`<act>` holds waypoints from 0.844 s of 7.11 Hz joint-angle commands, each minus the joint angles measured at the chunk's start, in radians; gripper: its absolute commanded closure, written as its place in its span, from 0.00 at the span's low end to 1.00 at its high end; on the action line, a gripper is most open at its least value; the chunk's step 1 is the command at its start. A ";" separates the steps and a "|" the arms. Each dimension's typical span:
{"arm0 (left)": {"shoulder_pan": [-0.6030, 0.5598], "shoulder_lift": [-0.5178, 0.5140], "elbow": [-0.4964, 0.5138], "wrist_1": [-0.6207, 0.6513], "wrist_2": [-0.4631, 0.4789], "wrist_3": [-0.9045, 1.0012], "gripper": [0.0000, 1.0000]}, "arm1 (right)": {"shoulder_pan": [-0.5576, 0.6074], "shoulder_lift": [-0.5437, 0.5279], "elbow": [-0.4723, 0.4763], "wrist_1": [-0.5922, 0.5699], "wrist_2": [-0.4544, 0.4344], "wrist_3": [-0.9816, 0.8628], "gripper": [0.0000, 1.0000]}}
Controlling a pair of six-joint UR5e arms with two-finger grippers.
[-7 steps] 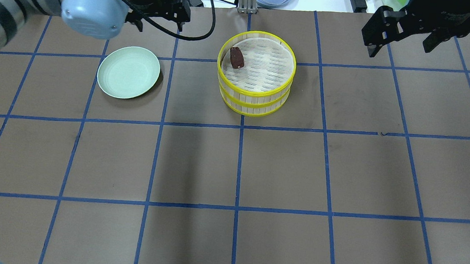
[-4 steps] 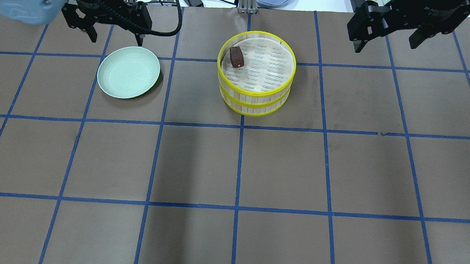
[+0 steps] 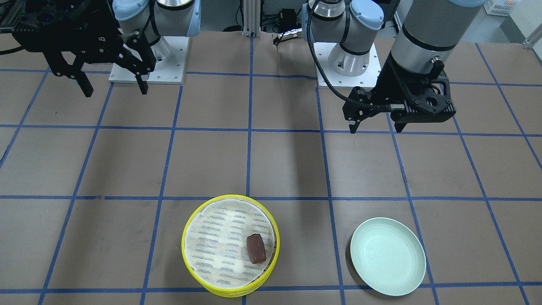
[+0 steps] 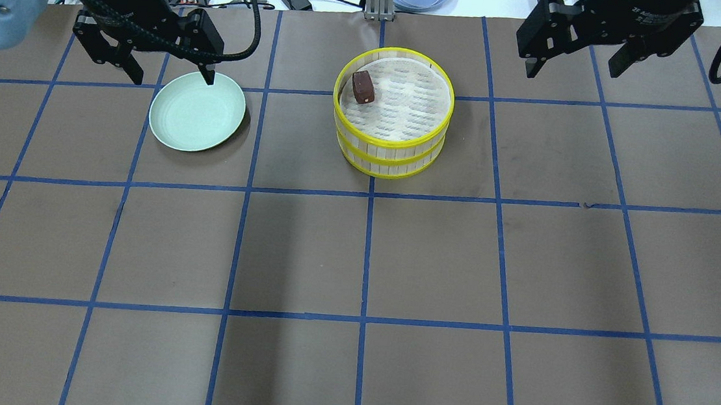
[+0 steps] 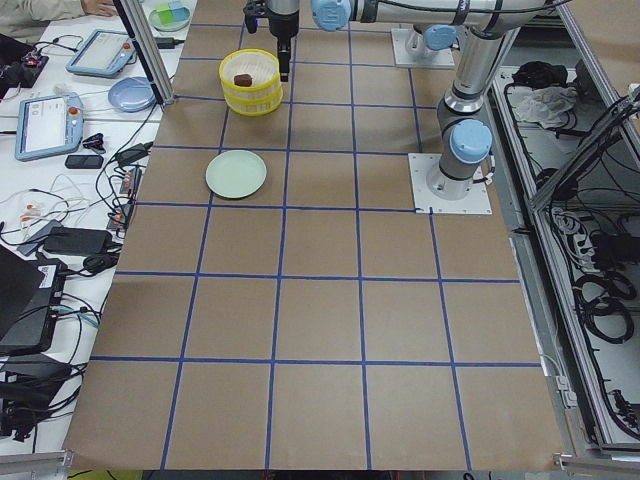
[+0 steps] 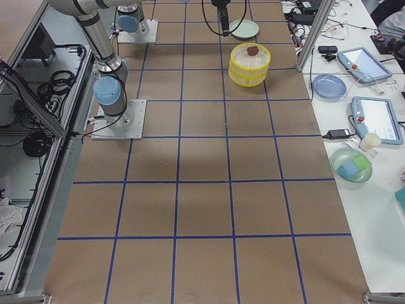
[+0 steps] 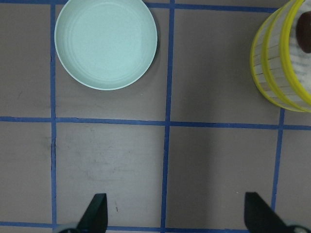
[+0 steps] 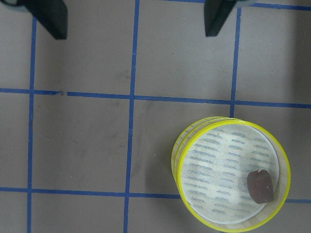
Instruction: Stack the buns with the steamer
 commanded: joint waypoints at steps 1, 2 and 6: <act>0.007 0.018 -0.012 -0.006 0.004 0.018 0.00 | 0.000 -0.002 0.007 0.000 0.025 0.012 0.00; 0.007 0.016 -0.014 -0.007 0.005 0.018 0.00 | 0.000 0.001 0.007 -0.001 0.023 0.012 0.00; 0.007 0.021 -0.024 -0.009 0.007 0.018 0.00 | -0.001 0.005 0.010 -0.003 0.020 0.006 0.00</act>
